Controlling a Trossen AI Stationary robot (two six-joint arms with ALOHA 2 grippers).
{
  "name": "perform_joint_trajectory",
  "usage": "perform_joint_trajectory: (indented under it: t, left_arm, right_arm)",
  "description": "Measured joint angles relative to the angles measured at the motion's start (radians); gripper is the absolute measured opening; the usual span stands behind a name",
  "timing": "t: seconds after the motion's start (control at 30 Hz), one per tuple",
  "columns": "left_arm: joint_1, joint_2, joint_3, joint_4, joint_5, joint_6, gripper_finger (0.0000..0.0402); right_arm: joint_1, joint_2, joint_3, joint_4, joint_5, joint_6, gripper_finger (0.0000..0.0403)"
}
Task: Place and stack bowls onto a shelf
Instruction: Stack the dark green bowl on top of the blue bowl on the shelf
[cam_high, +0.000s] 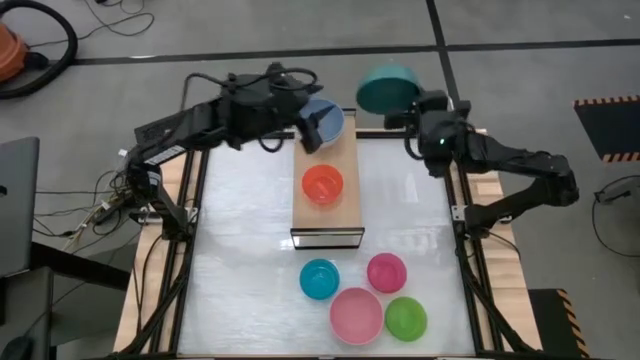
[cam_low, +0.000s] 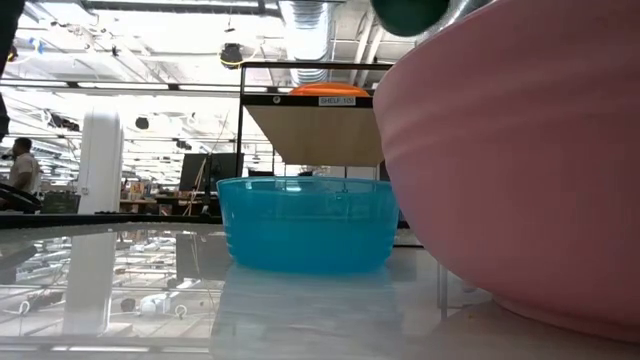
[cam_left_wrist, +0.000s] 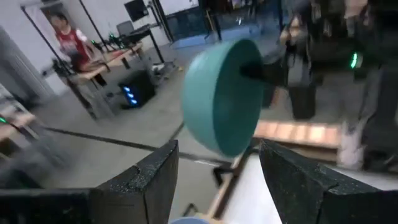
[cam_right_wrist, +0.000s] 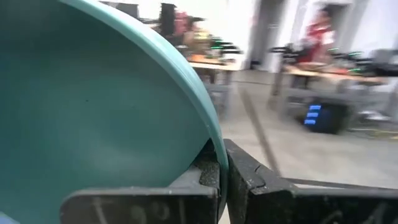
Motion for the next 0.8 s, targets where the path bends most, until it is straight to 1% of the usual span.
perform_joint_trajectory:
  t: [0.03, 0.1, 0.27, 0.33, 0.43, 0.47, 0.57, 0.7, 0.8]
  left_arm:
    - [0.0, 0.016, -0.007, 0.013, -0.01, 0.043, 0.0208]
    - [0.0, 0.046, -0.008, 0.076, -0.035, 0.119, 0.0203]
    - [0.007, 0.097, -0.008, 0.141, -0.101, 0.209, 0.0194]
    - [0.009, 0.114, -0.008, 0.178, -0.152, 0.221, 0.0193]
    - [0.013, 0.122, -0.008, 0.205, -0.253, 0.235, 0.0193]
    - [0.016, 0.124, -0.008, 0.226, -0.269, 0.235, 0.0193]
    - [0.028, 0.124, -0.007, 0.267, -0.257, 0.235, 0.0193]
    - [0.04, 0.138, -0.006, 0.328, -0.232, 0.242, 0.0191]
    - [0.04, 0.145, -0.007, 0.319, -0.239, 0.251, 0.0175]
  right_arm:
    - [-0.016, 0.003, 0.0, 0.05, -0.039, -0.022, 0.0025]
    - [-0.027, 0.012, 0.001, 0.144, -0.084, -0.073, 0.0025]
    - [-0.034, 0.042, 0.0, 0.344, -0.123, -0.232, 0.0025]
    - [-0.033, 0.052, 0.0, 0.392, -0.134, -0.274, 0.0025]
    - [-0.022, 0.054, 0.0, 0.403, -0.142, -0.292, 0.0025]
    - [-0.022, 0.055, 0.0, 0.404, -0.144, -0.29, 0.0025]
    - [-0.015, 0.062, 0.0, 0.41, -0.159, -0.288, 0.0025]
    - [-0.015, 0.063, 0.0, 0.41, -0.204, -0.284, 0.0025]
    - [-0.008, 0.072, 0.0, 0.406, -0.175, -0.28, 0.0025]
